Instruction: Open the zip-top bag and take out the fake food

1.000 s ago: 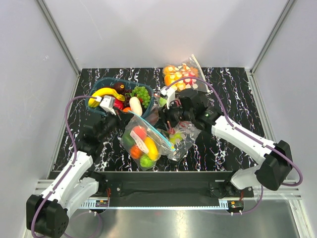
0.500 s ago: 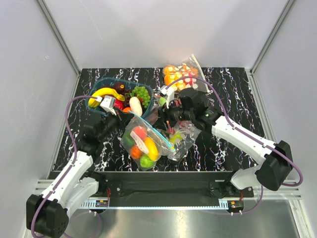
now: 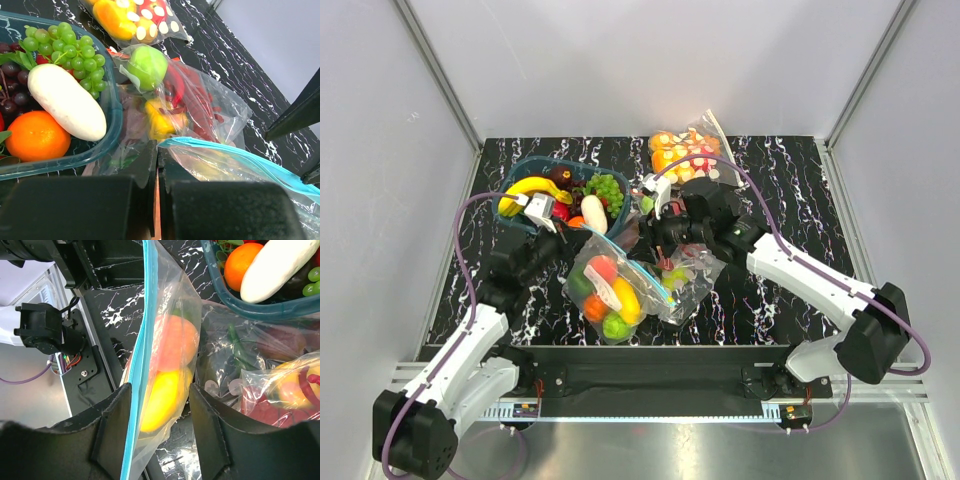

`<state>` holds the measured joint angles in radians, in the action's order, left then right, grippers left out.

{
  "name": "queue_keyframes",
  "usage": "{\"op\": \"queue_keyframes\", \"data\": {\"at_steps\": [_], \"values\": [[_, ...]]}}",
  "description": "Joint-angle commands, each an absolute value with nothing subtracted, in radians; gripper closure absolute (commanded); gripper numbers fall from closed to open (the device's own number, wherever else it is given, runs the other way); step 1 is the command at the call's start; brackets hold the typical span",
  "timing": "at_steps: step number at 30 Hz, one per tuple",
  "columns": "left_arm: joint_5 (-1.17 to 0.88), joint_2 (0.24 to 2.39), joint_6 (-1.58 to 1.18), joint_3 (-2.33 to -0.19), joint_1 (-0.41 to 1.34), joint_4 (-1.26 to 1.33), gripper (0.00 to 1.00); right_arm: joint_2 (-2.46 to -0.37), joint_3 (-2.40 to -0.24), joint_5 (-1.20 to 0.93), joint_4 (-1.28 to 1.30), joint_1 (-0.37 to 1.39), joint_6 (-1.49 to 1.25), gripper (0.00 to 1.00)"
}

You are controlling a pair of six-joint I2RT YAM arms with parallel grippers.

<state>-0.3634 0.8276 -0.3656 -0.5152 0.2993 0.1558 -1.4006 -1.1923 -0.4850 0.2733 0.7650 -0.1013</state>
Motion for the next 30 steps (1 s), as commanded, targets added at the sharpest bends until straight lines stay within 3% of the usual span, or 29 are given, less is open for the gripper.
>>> {"op": "queue_keyframes", "data": {"at_steps": [1,23,26,28,29,30], "values": [[-0.379,0.825,-0.350,-0.546,0.305,0.193,1.00,-1.414,-1.207,-0.514,0.230,0.772,-0.113,0.44],[-0.364,0.813,-0.364,-0.563,0.322,0.153,1.00,-1.459,-1.192,-0.364,0.256,0.828,-0.138,0.52],[-0.354,0.811,-0.368,-0.564,0.324,0.144,1.00,-1.460,-1.184,-0.342,0.236,0.847,-0.158,0.59],[-0.348,0.808,-0.370,-0.563,0.325,0.135,0.99,-1.463,-1.180,-0.330,0.227,0.856,-0.173,0.73],[-0.344,0.805,-0.374,-0.571,0.324,0.115,0.93,-1.463,-1.181,-0.313,0.222,0.859,-0.185,0.78],[-0.339,0.802,-0.376,-0.575,0.324,0.101,0.75,-1.462,-1.183,-0.302,0.222,0.861,-0.190,0.87]]}}
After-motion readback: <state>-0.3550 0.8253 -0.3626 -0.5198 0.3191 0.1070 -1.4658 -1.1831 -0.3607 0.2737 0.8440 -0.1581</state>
